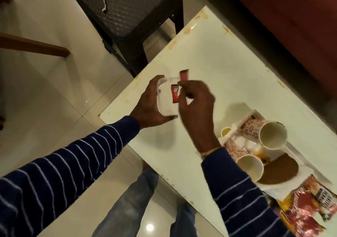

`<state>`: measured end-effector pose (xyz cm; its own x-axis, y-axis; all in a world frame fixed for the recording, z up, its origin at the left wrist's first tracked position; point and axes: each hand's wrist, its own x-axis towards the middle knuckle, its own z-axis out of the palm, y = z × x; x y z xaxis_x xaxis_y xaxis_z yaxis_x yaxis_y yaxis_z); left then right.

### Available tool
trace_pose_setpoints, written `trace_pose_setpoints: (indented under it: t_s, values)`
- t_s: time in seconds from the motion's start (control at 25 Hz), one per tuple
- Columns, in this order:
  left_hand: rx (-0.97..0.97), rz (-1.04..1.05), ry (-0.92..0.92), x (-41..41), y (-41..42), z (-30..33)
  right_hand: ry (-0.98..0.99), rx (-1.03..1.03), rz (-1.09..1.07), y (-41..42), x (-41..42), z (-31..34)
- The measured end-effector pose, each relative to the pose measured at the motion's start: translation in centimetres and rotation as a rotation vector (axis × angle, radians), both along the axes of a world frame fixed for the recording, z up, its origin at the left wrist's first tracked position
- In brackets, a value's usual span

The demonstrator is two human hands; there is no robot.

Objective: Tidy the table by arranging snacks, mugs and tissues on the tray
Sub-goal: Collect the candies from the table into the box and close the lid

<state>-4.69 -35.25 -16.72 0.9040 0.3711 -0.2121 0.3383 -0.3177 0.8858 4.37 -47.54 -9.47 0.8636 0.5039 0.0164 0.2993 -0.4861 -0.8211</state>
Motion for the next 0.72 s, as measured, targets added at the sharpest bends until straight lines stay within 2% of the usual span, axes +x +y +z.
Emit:
trace_pose_setpoints:
  t_s: [0.12, 0.24, 0.4, 0.56, 0.72]
  values:
    - [-0.037, -0.031, -0.019, 0.1, -1.8, 0.9, -0.03, -0.065, 0.034, -2.4, -3.1, 1.2]
    - [-0.024, -0.096, -0.037, -0.2, -3.5, 1.7, -0.126, -0.026, -0.131, -7.1, -2.8, 2.6]
    - [0.001, -0.208, -0.097, -0.3, -8.2, 5.1, -0.272, -0.032, -0.363, -19.1, -1.0, 6.2]
    - [-0.021, -0.313, -0.18, 1.8, -15.4, 8.8, -0.323, -0.116, -0.655, -32.6, 1.5, 9.1]
    - [-0.033, -0.431, -0.255, 5.6, -25.0, 11.4, -0.317, -0.22, -0.846, -45.4, 2.2, 10.4]
